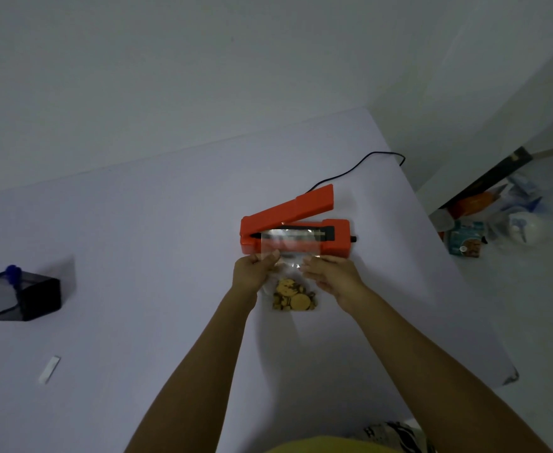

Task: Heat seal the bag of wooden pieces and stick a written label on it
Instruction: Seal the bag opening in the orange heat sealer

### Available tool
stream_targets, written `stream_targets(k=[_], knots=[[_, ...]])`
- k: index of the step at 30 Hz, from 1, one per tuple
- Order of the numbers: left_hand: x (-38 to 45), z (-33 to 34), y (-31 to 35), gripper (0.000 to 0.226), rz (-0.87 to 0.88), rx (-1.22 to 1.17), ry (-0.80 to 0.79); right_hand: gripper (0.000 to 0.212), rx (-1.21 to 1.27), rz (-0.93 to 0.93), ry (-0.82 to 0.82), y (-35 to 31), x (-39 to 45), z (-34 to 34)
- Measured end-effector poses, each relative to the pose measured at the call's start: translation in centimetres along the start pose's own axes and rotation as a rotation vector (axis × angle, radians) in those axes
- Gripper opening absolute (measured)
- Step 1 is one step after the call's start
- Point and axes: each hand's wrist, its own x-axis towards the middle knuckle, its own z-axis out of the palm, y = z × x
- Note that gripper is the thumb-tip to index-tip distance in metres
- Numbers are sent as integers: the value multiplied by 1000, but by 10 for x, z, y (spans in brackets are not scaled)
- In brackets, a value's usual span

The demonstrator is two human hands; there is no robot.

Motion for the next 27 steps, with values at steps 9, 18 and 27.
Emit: stream_targets(k=[9,18,27], knots=[[5,-3,2,21,-35,-30,-8,26,22,87,-61,-7,-2,1],[3,-1,7,36,-54,-59,2,29,-109,-14,-1,-12,-3,-2],[5,0,3,30,-52,-38,17,46,-527,-758,580,-83,-52,-18]])
